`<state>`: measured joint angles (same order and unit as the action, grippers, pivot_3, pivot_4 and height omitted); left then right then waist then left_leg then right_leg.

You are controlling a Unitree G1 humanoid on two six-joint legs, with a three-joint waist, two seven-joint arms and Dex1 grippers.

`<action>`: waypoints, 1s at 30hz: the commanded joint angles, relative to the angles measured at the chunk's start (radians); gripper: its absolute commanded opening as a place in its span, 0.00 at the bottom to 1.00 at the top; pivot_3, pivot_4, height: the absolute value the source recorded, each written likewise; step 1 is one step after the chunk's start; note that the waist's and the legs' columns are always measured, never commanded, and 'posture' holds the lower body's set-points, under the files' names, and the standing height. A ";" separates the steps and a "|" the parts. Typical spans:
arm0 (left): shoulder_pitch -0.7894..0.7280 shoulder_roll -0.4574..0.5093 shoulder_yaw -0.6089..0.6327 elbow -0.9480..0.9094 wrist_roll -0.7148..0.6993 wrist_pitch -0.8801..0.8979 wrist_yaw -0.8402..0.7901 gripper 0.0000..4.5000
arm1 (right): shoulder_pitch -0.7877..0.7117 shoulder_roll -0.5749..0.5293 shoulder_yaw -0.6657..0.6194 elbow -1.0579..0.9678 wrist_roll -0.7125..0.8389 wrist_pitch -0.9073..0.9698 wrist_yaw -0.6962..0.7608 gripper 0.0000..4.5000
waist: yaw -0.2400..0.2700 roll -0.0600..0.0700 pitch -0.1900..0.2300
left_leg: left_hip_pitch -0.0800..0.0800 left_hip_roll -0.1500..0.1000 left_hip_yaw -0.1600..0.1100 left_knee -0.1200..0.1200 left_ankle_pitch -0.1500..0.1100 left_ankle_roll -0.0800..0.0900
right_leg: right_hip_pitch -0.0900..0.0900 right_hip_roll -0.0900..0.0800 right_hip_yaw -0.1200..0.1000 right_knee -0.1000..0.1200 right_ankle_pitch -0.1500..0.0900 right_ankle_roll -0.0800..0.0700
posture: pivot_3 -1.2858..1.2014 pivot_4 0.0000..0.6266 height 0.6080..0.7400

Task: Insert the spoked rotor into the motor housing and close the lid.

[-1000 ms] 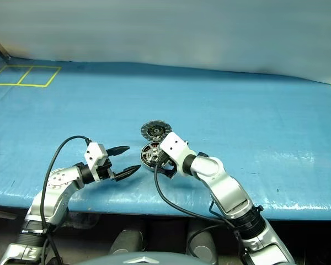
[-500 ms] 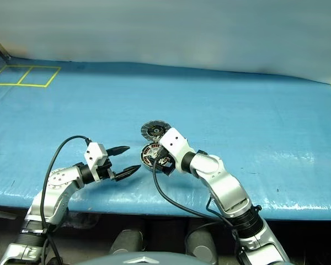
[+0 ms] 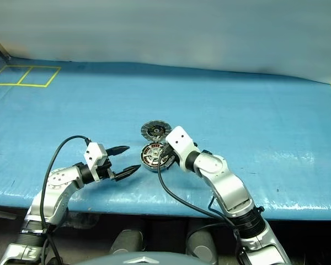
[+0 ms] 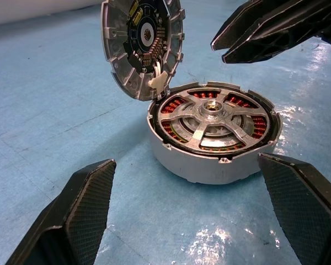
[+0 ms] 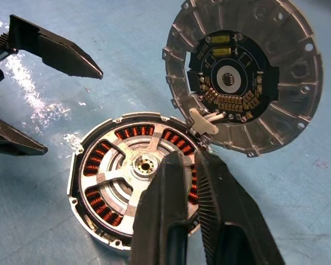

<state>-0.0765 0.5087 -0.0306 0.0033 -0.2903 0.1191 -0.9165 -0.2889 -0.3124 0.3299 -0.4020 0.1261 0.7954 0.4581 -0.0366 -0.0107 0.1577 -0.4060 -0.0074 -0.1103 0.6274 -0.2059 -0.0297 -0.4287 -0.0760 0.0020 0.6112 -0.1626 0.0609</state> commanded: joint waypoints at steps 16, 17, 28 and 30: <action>-0.005 -0.011 0.009 -0.002 -0.010 -0.030 -0.002 1.00 | -0.157 0.018 -0.203 0.172 -0.054 -0.022 -0.149 0.01 | -0.004 0.000 0.000 | 0.000 0.000 0.000 -0.001 0.000 0.000 | 0.000 0.000 0.000 0.000 0.000 0.000 | 0.52 0.24 1.00; -0.006 -0.012 0.009 0.000 -0.011 -0.030 -0.003 1.00 | -0.184 0.037 -0.222 0.206 -0.020 -0.047 -0.120 0.01 | -0.006 0.001 0.000 | 0.000 0.000 0.000 -0.002 0.000 0.000 | 0.000 0.000 0.000 0.000 0.000 0.000 | 0.52 0.24 1.00; 0.012 -0.005 0.028 -0.016 -0.020 -0.034 -0.002 1.00 | -0.424 0.141 -0.211 0.462 0.111 -0.156 0.078 0.01 | -0.016 0.002 0.001 | 0.001 0.000 0.000 -0.002 0.000 0.000 | 0.000 0.001 0.000 0.000 0.000 0.000 | 0.52 0.24 1.00; 0.027 0.000 0.038 -0.025 -0.025 -0.032 -0.002 1.00 | -0.426 0.154 -0.190 0.443 0.125 -0.142 0.105 0.01 | -0.018 0.002 0.001 | 0.001 0.000 0.000 -0.002 0.000 0.000 | 0.000 0.001 0.001 0.000 0.000 0.000 | 0.52 0.24 1.00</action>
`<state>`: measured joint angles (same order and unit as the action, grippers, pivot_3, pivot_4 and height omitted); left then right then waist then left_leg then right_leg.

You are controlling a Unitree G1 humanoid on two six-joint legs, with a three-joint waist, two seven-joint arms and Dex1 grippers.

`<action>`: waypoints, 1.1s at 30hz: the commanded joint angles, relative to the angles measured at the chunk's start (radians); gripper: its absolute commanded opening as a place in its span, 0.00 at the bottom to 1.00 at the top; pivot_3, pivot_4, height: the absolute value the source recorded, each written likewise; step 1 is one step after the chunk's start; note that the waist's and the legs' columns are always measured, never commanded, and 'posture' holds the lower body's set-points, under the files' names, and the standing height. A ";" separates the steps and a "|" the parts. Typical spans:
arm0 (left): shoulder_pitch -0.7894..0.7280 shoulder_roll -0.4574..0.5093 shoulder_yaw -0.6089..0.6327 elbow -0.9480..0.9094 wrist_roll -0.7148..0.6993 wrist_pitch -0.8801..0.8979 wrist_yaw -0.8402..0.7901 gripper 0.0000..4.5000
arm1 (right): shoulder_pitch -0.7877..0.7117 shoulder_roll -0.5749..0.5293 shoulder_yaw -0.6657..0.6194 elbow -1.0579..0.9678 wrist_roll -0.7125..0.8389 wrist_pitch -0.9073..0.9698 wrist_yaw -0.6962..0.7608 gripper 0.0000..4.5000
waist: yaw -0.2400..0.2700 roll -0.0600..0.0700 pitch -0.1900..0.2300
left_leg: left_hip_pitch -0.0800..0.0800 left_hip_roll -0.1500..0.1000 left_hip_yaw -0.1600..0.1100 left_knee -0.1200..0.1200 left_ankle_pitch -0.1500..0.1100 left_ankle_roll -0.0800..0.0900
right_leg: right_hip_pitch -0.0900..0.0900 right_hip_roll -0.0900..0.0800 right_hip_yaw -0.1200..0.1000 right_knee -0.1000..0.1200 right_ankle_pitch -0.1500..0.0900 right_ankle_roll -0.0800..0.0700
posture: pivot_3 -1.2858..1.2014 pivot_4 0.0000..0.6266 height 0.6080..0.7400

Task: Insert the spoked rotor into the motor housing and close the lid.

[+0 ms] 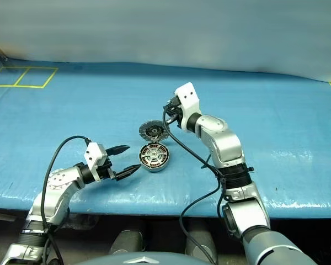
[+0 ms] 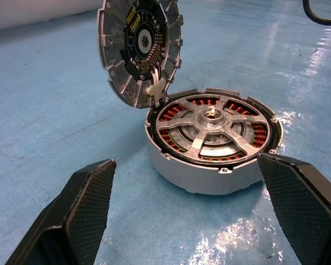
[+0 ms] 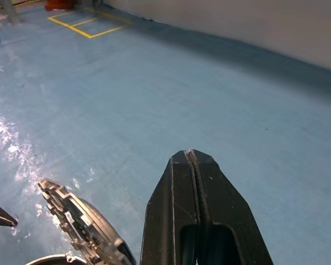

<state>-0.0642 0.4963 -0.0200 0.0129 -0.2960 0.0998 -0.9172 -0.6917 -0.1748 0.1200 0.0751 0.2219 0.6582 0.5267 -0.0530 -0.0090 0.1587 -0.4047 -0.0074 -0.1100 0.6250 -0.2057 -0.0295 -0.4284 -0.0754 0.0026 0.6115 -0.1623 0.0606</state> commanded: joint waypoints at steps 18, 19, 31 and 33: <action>0.032 0.039 0.041 -0.039 -0.042 -0.005 -0.020 1.00 | 0.150 -0.025 0.111 -0.256 0.040 0.091 0.057 0.01 | -0.008 0.001 0.001 | 0.002 0.000 0.000 0.000 0.000 0.000 | 0.000 0.000 0.001 0.001 0.000 0.000 | 0.52 0.24 1.00; 0.031 0.039 0.040 -0.039 -0.041 -0.004 -0.021 1.00 | 0.162 -0.028 0.115 -0.274 0.041 0.100 0.055 0.01 | -0.007 0.001 0.001 | 0.002 0.000 0.000 0.000 0.000 0.000 | 0.000 0.000 0.001 0.001 0.000 0.000 | 0.52 0.24 1.00; 0.033 0.039 0.037 -0.038 -0.040 0.005 -0.027 1.00 | 0.264 -0.028 0.140 -0.404 0.059 0.166 0.013 0.01 | -0.006 0.001 0.001 | 0.002 0.000 0.000 0.000 0.000 0.000 | 0.000 0.000 0.001 0.001 0.000 0.000 | 0.52 0.24 1.00; 0.033 0.039 0.037 -0.040 -0.040 0.008 -0.027 1.00 | 0.278 -0.024 0.145 -0.416 0.062 0.170 0.005 0.01 | -0.007 0.001 0.001 | 0.002 0.000 0.000 0.000 0.000 0.000 | 0.000 0.000 0.001 0.001 0.000 0.000 | 0.52 0.24 1.00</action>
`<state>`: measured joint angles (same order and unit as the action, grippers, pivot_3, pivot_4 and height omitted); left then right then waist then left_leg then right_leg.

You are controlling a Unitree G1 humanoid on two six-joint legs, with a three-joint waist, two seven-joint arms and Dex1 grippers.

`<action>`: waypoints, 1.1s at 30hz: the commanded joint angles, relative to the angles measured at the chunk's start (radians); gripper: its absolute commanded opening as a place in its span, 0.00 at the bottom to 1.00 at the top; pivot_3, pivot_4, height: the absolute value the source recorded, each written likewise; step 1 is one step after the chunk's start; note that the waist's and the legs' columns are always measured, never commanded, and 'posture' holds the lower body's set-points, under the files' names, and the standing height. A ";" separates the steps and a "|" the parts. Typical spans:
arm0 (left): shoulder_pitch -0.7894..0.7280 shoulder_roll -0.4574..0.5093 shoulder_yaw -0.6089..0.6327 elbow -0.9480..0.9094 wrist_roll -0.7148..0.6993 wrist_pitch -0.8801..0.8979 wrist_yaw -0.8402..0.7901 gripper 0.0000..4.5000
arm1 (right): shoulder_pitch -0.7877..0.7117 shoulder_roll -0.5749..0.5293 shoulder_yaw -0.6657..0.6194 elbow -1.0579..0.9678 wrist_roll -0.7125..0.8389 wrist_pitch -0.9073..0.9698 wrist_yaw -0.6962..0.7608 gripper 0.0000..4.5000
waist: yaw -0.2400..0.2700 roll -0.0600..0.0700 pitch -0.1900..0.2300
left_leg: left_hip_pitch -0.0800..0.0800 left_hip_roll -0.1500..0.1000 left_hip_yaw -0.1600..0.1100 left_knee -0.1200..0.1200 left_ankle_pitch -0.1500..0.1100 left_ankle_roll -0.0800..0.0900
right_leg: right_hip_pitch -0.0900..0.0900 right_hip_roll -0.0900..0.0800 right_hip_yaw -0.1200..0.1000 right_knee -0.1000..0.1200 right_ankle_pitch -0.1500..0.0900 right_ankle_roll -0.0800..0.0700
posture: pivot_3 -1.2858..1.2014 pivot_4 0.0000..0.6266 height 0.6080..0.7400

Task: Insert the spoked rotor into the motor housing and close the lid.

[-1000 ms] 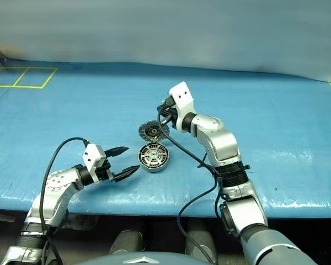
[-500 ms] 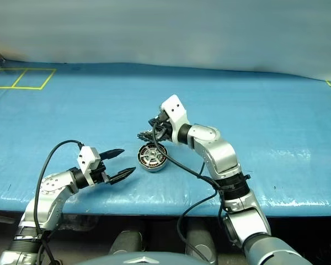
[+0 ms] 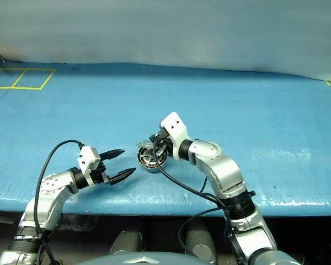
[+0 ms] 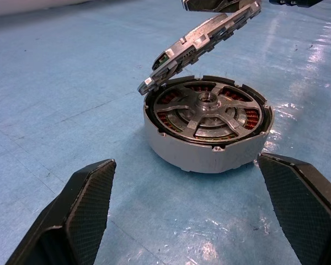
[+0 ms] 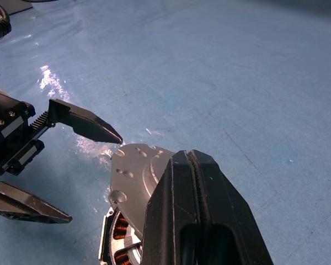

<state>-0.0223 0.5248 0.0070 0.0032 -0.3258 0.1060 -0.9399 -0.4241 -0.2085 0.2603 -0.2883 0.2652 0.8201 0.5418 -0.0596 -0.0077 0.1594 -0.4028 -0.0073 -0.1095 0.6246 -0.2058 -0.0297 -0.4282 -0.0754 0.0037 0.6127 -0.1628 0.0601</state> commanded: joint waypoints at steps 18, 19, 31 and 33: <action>-0.027 -0.007 -0.021 -0.035 0.003 0.013 0.007 1.00 | 0.141 0.036 0.064 -0.033 0.004 0.014 -0.077 0.01 | 0.001 0.000 0.000 | 0.000 0.000 0.000 0.000 0.000 0.000 | 0.000 0.000 0.000 0.000 0.000 0.000 | 0.52 0.24 1.00; -0.028 -0.008 -0.023 -0.035 0.003 0.013 0.007 1.00 | 0.145 0.036 0.067 -0.030 0.004 0.012 -0.078 0.01 | 0.001 0.000 0.000 | 0.000 0.000 0.000 0.000 0.000 0.000 | 0.000 0.000 0.000 0.000 0.000 0.000 | 0.52 0.24 1.00; -0.029 -0.004 -0.023 -0.040 -0.001 0.017 0.006 1.00 | 0.176 0.026 0.089 0.042 -0.007 -0.027 -0.064 0.01 | 0.000 0.000 0.000 | 0.000 0.000 0.000 0.000 0.000 0.000 | 0.000 0.000 0.000 0.000 0.000 0.000 | 0.52 0.24 1.00; -0.028 -0.002 -0.022 -0.041 -0.001 0.019 0.006 1.00 | 0.178 0.024 0.095 0.051 -0.011 -0.035 -0.061 0.01 | 0.000 -0.001 0.000 | 0.001 0.000 0.000 0.000 0.000 0.000 | 0.000 0.000 0.000 0.000 0.000 0.000 | 0.52 0.24 1.00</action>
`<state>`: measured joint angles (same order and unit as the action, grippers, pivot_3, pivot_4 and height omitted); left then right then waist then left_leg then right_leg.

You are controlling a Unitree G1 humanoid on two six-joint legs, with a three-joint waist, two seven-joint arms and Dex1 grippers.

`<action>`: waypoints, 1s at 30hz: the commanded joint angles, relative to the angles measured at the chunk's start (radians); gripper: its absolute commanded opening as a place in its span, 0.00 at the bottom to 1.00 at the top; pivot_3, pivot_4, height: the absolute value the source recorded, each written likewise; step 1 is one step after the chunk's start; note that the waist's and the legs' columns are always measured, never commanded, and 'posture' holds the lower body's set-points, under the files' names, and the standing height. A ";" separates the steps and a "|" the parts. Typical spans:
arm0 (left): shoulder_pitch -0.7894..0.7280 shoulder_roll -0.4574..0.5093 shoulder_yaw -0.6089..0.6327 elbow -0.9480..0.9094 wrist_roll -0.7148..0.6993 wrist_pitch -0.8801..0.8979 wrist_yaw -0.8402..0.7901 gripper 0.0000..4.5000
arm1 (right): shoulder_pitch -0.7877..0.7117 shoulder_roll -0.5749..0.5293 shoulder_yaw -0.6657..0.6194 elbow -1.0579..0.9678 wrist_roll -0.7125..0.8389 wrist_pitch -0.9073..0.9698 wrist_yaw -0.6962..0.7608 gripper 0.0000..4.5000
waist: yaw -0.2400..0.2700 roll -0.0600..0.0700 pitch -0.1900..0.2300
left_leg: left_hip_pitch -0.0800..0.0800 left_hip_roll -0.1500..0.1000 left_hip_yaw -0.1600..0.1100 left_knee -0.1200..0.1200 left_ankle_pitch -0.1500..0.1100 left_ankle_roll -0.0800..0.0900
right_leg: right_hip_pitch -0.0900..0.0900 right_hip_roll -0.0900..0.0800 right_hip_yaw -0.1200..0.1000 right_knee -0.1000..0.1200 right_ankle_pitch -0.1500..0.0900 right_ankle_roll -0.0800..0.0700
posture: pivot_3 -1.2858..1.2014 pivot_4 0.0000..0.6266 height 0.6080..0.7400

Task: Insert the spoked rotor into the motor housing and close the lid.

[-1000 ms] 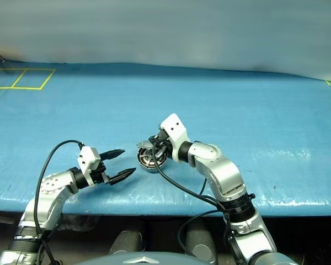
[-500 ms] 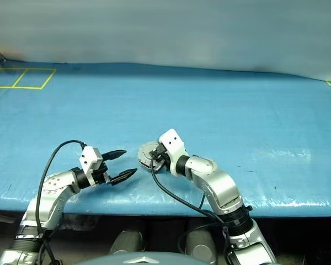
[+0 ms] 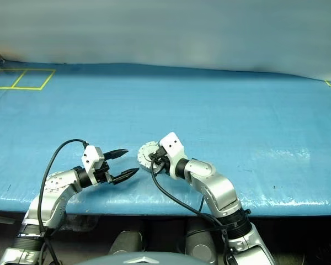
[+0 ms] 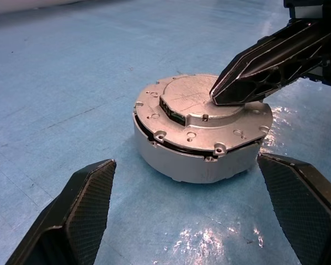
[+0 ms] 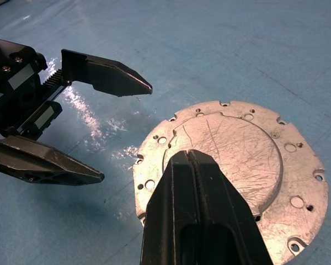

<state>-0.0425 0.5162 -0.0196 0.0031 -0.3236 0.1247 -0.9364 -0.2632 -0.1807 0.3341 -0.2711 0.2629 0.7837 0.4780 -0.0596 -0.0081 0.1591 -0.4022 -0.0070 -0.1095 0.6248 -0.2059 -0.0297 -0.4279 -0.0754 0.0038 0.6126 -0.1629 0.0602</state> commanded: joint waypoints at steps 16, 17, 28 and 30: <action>-0.016 0.009 0.004 -0.036 0.003 -0.004 0.002 1.00 | -0.001 -0.011 0.013 -0.004 -0.019 -0.043 -0.002 0.49 | 0.003 -0.001 -0.001 | 0.001 0.000 0.000 0.000 0.000 0.000 | 0.001 0.000 0.000 0.000 0.000 0.000 | 0.52 0.24 1.00; -0.016 0.010 0.004 -0.035 0.004 -0.004 0.002 1.00 | -0.006 -0.009 0.006 -0.003 -0.019 -0.043 -0.005 0.49 | 0.004 -0.001 -0.001 | 0.001 0.000 0.000 0.000 0.000 0.000 | 0.001 0.000 0.000 0.000 0.000 0.000 | 0.52 0.24 1.00; -0.015 0.009 0.002 -0.038 0.007 0.000 0.005 1.00 | -0.031 -0.003 -0.002 0.035 -0.041 -0.087 -0.015 0.90 | 0.007 -0.001 -0.001 | 0.001 0.000 0.000 0.000 0.000 0.000 | 0.000 0.000 0.000 0.000 0.000 0.000 | 0.52 0.24 1.00; -0.015 0.009 0.001 -0.039 0.009 0.001 0.006 1.00 | -0.028 -0.011 0.015 0.036 -0.049 -0.094 -0.006 0.90 | 0.007 -0.001 0.000 | 0.001 0.000 0.000 0.000 0.000 0.000 | 0.000 0.000 0.000 0.000 0.000 0.000 | 0.52 0.24 1.00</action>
<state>-0.0544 0.5175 -0.0196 0.0027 -0.3169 0.1273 -0.9336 -0.2884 -0.1899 0.3418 -0.2215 0.2211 0.7074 0.4621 -0.0528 -0.0087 0.1586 -0.4020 -0.0069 -0.1090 0.6243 -0.2060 -0.0299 -0.4280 -0.0756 0.0038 0.6121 -0.1630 0.0602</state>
